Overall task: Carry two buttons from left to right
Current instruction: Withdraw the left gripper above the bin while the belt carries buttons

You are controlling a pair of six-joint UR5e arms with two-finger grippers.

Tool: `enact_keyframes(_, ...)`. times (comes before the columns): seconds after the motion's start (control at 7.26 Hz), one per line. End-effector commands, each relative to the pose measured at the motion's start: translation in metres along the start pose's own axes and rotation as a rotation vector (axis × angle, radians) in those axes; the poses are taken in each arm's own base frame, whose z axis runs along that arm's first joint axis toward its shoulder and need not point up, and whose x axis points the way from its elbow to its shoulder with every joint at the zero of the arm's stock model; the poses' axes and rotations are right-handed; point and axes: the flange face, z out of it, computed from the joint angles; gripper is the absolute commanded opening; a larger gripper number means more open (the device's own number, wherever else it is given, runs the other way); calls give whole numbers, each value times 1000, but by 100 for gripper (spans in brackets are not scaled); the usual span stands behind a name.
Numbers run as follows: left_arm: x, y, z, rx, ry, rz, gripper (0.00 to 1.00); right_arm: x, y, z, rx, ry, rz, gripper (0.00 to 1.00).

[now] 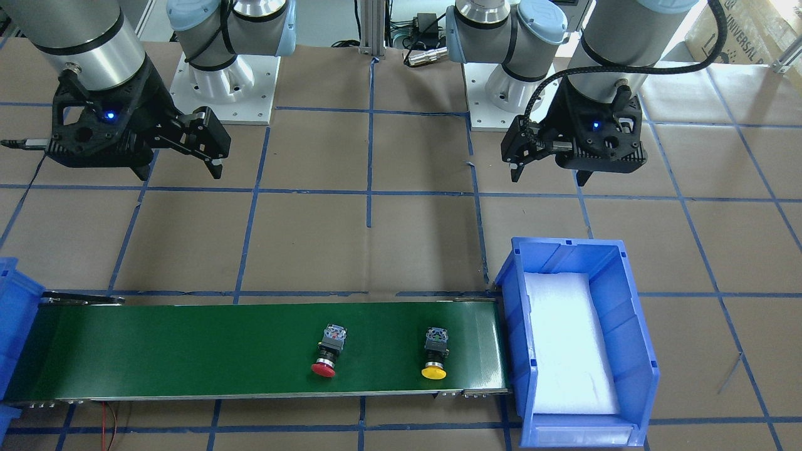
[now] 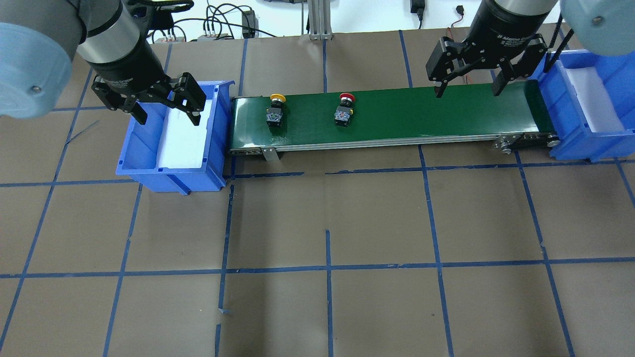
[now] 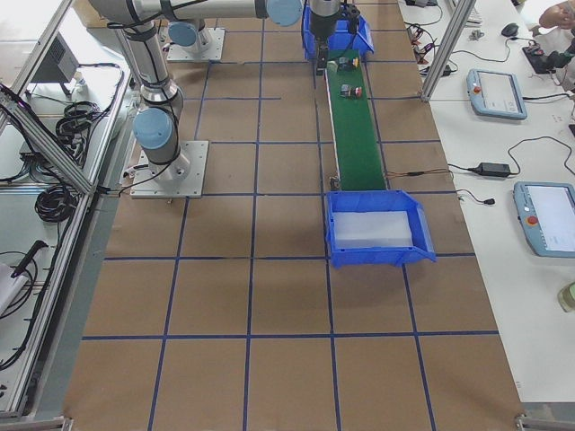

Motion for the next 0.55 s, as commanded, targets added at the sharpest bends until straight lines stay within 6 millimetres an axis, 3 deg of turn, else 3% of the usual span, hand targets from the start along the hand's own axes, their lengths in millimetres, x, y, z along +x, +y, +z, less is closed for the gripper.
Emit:
enact_keyframes(0.0,-6,-2,1,-2,-2,-10,100,-1,1,0,0,-2,0,100)
enact_keyframes(0.41,-6,-1,1,-2,-3,-10,100,2,-4,3,4,10,-8,100)
